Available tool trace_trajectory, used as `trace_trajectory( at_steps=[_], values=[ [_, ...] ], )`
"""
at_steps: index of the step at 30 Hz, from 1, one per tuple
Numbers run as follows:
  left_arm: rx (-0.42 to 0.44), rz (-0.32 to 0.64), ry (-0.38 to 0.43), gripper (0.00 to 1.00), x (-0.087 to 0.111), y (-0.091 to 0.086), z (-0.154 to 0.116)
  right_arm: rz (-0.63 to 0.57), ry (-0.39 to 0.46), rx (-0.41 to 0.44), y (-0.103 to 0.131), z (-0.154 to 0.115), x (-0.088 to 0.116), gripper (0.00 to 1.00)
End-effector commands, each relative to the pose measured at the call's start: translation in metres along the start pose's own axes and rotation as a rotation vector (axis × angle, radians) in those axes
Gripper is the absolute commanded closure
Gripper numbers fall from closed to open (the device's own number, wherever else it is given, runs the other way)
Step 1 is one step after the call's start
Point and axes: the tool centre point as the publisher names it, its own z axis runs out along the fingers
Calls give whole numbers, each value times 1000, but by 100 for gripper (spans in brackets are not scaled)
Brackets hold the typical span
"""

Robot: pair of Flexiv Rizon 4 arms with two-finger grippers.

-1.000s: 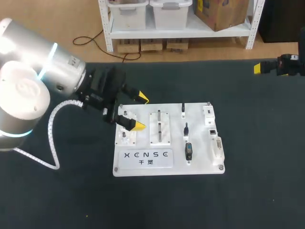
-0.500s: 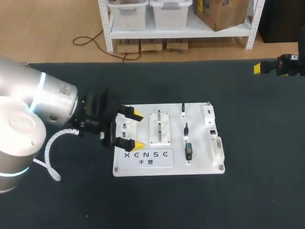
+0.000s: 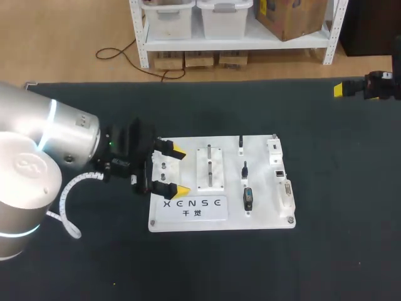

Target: Insert the Ethernet cable into its matching sockets.

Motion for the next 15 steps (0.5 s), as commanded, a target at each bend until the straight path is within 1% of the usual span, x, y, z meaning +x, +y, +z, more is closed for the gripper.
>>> trace_trajectory(
  at_steps=[1,2,3,6,7,8,9,10,11,12,13,15],
  values=[
    [-1,2,-4,0,1,0,1,-10,42,94,2,0,-3,0],
    [-1,2,-4,0,1,0,1,-17,41,101,9,1,-5,0],
    [-1,2,-4,0,1,0,1,-22,79,126,16,5,-7,0],
    [-1,2,-4,0,1,0,1,-41,104,148,47,15,-13,0],
    [-1,2,-4,0,1,0,1,-47,91,117,59,17,-14,0],
    [-1,2,-4,0,1,0,1,-58,121,127,71,20,-14,0],
    [-1,2,-4,0,1,0,1,-77,118,126,80,21,-14,0],
    [-1,2,-4,0,1,0,1,-97,145,131,89,23,-12,0],
    [-1,2,-4,0,1,0,1,-118,161,157,96,25,-10,0],
    [-1,2,-4,0,1,0,1,-112,184,177,101,28,-6,0],
    [-1,2,-4,0,1,0,1,-107,231,198,104,32,-2,0],
    [-1,2,-4,0,1,0,1,-93,277,223,113,39,9,0]
  ],
)
